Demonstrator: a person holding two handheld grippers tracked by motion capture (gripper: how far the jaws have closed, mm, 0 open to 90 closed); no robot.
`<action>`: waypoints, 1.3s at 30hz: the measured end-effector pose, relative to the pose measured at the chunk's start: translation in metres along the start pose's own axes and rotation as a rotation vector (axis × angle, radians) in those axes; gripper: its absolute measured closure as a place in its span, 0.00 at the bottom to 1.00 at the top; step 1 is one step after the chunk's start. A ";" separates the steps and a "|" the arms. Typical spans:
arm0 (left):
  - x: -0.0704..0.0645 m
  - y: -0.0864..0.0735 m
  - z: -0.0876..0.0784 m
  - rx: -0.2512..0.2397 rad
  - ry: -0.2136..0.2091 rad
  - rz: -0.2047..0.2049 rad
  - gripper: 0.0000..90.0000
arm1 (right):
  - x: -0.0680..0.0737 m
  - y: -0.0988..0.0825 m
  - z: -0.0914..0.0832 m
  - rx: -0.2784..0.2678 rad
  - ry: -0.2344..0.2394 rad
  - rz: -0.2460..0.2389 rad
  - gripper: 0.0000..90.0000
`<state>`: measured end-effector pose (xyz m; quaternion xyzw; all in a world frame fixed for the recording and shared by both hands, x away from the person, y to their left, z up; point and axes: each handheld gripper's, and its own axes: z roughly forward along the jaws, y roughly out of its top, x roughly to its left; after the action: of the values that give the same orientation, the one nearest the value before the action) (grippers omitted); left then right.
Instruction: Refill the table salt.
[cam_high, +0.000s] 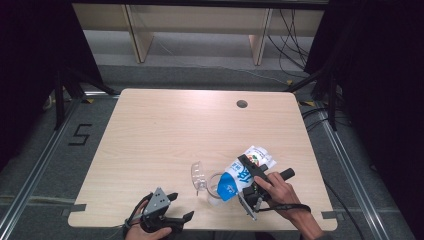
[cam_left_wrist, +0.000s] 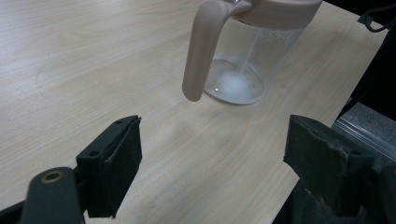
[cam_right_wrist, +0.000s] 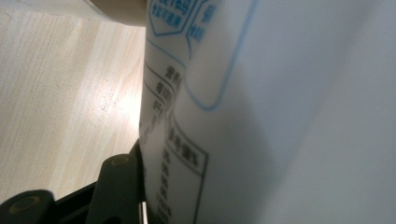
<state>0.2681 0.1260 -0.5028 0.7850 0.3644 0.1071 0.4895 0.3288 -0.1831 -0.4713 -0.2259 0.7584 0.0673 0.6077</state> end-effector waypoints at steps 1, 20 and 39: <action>0.000 0.000 0.000 0.000 0.000 0.000 0.20 | 0.000 0.000 0.000 -0.001 -0.001 0.000 0.53; 0.000 0.000 0.000 0.002 -0.001 0.003 0.20 | -0.004 0.001 0.001 -0.027 -0.025 -0.057 0.53; 0.000 0.000 0.000 0.002 -0.001 0.001 0.21 | -0.001 0.001 -0.001 -0.004 -0.018 -0.030 0.54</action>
<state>0.2680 0.1260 -0.5026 0.7856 0.3638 0.1068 0.4889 0.3276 -0.1818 -0.4703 -0.2377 0.7494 0.0617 0.6149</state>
